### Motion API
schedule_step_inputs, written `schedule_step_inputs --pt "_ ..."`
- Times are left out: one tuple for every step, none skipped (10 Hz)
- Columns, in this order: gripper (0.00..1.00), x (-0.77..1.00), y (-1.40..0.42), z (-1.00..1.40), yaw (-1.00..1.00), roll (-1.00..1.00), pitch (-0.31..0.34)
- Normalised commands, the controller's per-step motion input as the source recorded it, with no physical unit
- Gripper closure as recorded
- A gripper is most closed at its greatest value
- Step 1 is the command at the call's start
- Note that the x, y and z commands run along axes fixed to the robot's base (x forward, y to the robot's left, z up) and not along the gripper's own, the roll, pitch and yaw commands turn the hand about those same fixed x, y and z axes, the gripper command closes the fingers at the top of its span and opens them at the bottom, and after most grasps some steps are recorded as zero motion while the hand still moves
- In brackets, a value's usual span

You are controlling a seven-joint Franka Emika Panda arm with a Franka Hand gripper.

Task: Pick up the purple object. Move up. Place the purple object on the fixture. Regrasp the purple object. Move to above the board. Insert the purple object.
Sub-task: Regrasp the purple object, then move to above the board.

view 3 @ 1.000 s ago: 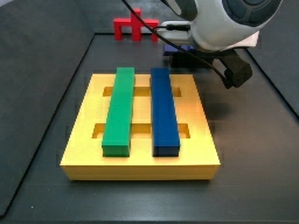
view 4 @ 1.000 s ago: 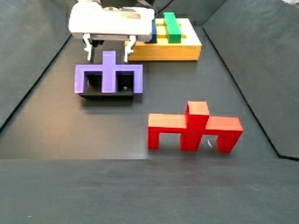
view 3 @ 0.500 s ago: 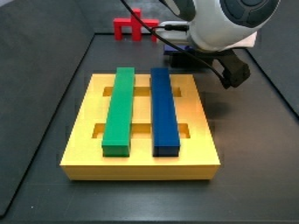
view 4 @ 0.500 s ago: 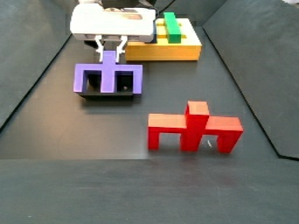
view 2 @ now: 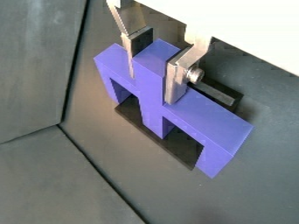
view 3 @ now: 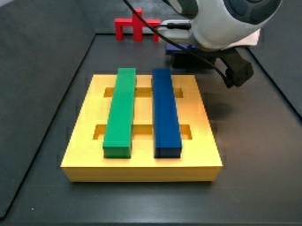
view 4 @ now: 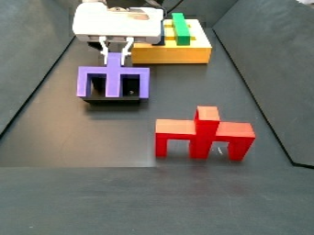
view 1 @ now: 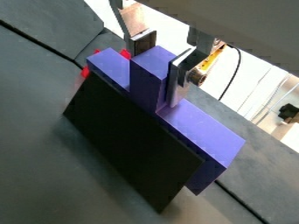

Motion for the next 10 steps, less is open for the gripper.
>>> schedule_step_inputs --pt "1.0 0.0 0.0 0.0 0.0 0.0 0.0" --pt "1.0 0.0 0.0 0.0 0.0 0.0 0.0" --pt "1.0 0.0 0.0 0.0 0.0 0.0 0.0" --pt "1.0 0.0 0.0 0.0 0.0 0.0 0.0" --pt "1.0 0.0 0.0 0.0 0.0 0.0 0.0" --pt "1.0 0.0 0.0 0.0 0.0 0.0 0.0" --pt "1.0 0.0 0.0 0.0 0.0 0.0 0.0" --pt "1.0 0.0 0.0 0.0 0.0 0.0 0.0" --pt "1.0 0.0 0.0 1.4 0.0 0.0 0.0" --pt "1.0 -0.01 -0.02 1.4 0.01 -0.04 -0.029"
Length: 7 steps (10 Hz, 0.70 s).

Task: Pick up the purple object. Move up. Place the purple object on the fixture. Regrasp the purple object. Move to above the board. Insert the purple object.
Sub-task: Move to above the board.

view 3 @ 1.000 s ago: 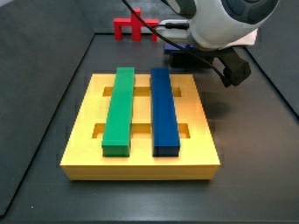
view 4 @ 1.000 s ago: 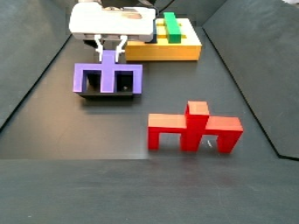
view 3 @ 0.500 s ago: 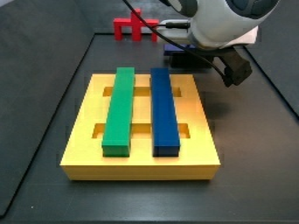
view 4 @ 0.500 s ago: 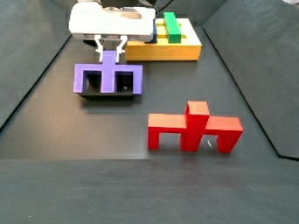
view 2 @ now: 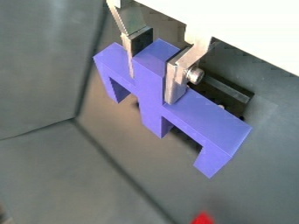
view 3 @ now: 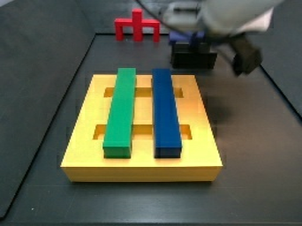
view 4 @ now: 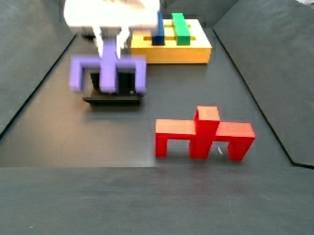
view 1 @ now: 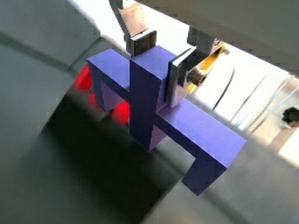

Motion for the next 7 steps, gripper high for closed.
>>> schedule_step_inputs --pt "1.0 -0.06 -0.02 1.4 0.0 -0.1 -0.048" --pt "1.0 -0.06 0.0 1.4 -0.01 -0.06 -0.07" --pt "1.0 -0.05 -0.01 1.4 -0.03 -0.05 -0.032" --pt "1.0 -0.06 -0.02 1.4 -0.05 -0.01 -0.005" --pt "1.0 -0.05 -0.04 1.4 -0.04 0.0 0.013" --pt "1.0 -0.03 -0.01 0.67 -0.04 -0.03 0.037" --pt "1.0 0.0 0.01 0.26 -0.03 -0.01 0.052"
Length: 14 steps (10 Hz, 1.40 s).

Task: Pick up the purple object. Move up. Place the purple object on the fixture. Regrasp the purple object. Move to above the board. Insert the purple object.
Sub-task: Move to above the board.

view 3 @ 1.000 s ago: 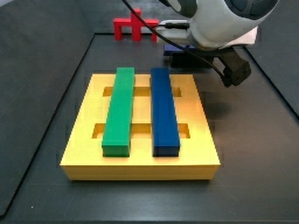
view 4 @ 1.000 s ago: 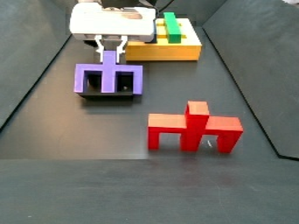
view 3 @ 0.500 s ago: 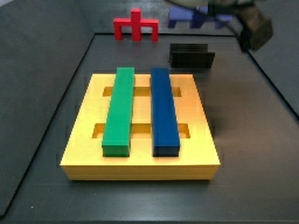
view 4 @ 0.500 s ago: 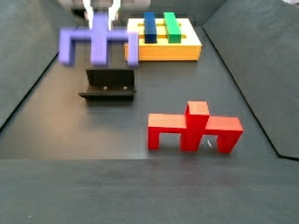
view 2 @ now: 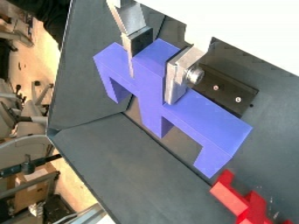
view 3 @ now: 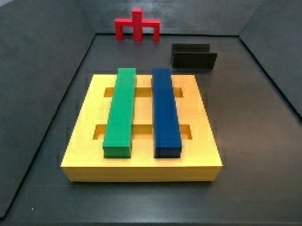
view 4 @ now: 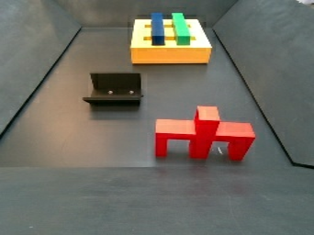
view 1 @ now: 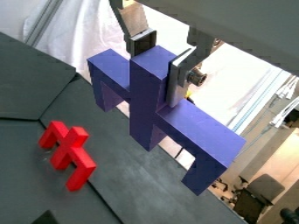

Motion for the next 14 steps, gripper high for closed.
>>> schedule_step_inputs --pt "1.0 -0.94 -1.4 0.26 -0.03 -1.0 0.122" --pt "1.0 -0.95 -1.4 0.25 -0.02 -1.0 0.124" --pt "1.0 -1.03 -1.4 0.26 0.0 -1.0 0.112" --pt "1.0 -1.02 -1.4 0.25 0.0 -1.0 0.115" --pt "1.0 -1.01 -1.4 0.25 0.01 -1.0 0.112" --pt "1.0 -1.02 -1.4 0.24 0.02 -1.0 0.111" --pt "1.0 -0.44 -0.53 0.1 0.03 -1.0 0.098" --pt "1.0 -0.2 -0.18 0.02 0.04 -1.0 0.092" --pt "1.0 -0.04 0.0 0.01 0.04 -1.0 0.084" --pt "1.0 -0.07 0.0 0.0 0.04 -1.0 0.062" --pt "1.0 -0.07 0.02 -0.01 0.04 -1.0 0.043" --pt "1.0 -0.06 0.04 0.01 0.03 -0.87 0.016" --pt "1.0 -0.05 0.04 0.0 0.02 -0.64 -0.008" --pt "1.0 -0.04 0.02 0.0 0.01 -0.38 -0.02"
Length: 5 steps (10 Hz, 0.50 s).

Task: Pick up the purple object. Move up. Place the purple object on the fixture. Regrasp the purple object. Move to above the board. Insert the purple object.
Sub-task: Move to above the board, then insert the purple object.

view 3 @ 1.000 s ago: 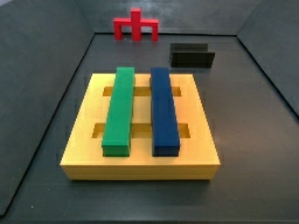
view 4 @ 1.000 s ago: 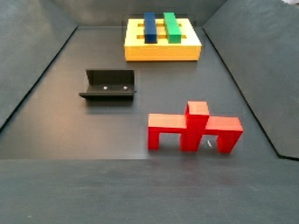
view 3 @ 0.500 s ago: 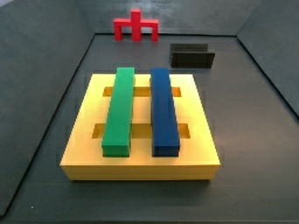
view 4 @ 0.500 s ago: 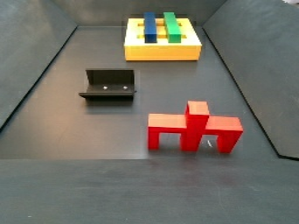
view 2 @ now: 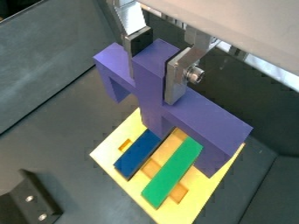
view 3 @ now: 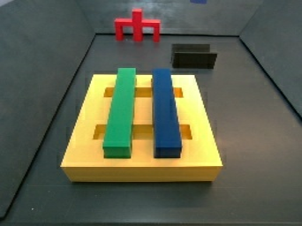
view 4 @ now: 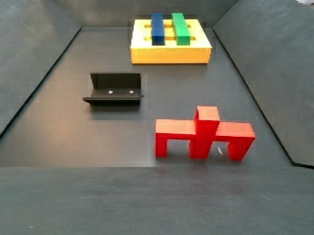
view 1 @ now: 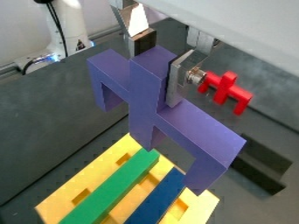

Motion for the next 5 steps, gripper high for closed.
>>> schedule_step_inputs --pt "1.0 -0.03 0.01 0.0 0.0 -0.25 -0.02" --pt "1.0 0.0 0.0 0.0 0.0 -0.01 0.0" --pt "1.0 0.0 0.0 -0.01 0.0 -0.02 0.0" --pt "1.0 0.0 0.0 -0.02 0.0 -0.03 -0.003" --pt "1.0 0.0 0.0 -0.03 0.0 -0.04 -0.01"
